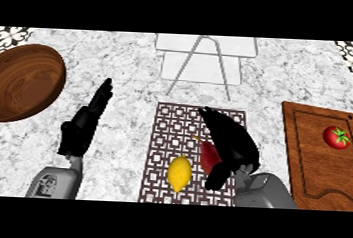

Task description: Pick the pear from the placemat and place it in the tiered shelf

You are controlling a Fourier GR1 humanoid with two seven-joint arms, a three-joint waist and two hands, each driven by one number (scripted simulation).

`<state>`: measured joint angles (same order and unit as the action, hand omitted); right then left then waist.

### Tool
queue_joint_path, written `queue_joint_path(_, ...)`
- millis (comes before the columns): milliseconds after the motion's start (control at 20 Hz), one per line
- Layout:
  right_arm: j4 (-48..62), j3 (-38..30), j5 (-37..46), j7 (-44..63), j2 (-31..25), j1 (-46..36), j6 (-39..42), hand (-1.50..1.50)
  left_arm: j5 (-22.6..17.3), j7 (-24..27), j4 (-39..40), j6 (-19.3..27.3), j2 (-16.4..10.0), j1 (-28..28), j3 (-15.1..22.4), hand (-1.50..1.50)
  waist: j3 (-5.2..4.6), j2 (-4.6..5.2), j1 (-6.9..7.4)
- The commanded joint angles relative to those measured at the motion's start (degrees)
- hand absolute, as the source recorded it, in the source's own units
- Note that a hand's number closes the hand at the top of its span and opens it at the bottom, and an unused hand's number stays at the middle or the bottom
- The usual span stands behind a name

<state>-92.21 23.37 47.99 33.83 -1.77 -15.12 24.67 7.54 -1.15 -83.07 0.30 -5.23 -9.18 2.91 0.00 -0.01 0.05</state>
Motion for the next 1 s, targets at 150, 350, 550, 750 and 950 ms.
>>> queue_joint_path(150, 6.1, -1.6, 3.1, -5.9, -0.3, 1.2, -3.0, -1.50, -1.2, -3.5, -3.8, -2.0, -0.7, 0.0, -1.6, 0.00, 0.01, 0.00, 0.08)
queue_joint_path(350, 7.5, -3.9, 2.4, -7.8, -0.2, 0.2, -2.4, -1.50, 1.7, -2.7, -7.2, -0.1, 1.4, 4.9, 1.5, 0.00, 0.01, -0.02, 0.19)
queue_joint_path(550, 9.0, -3.6, 3.4, -9.8, -0.6, 0.7, -2.7, -1.50, 2.8, 2.2, 2.8, 1.2, 2.5, -0.6, -0.3, 0.00, 0.00, 0.02, -0.07)
queue_joint_path(750, 5.9, 1.1, 5.3, -6.7, 1.7, 5.6, -3.7, -1.50, 2.3, -3.4, -4.6, -0.6, 1.2, 0.7, 0.1, 0.00, 0.00, -0.07, -0.05)
queue_joint_path(950, 10.3, 0.4, 6.1, -9.2, 0.0, 1.1, 0.5, 1.50, 1.4, -1.1, -3.5, -1.5, 0.9, 1.6, -0.8, 0.00, 0.00, -0.04, 0.13)
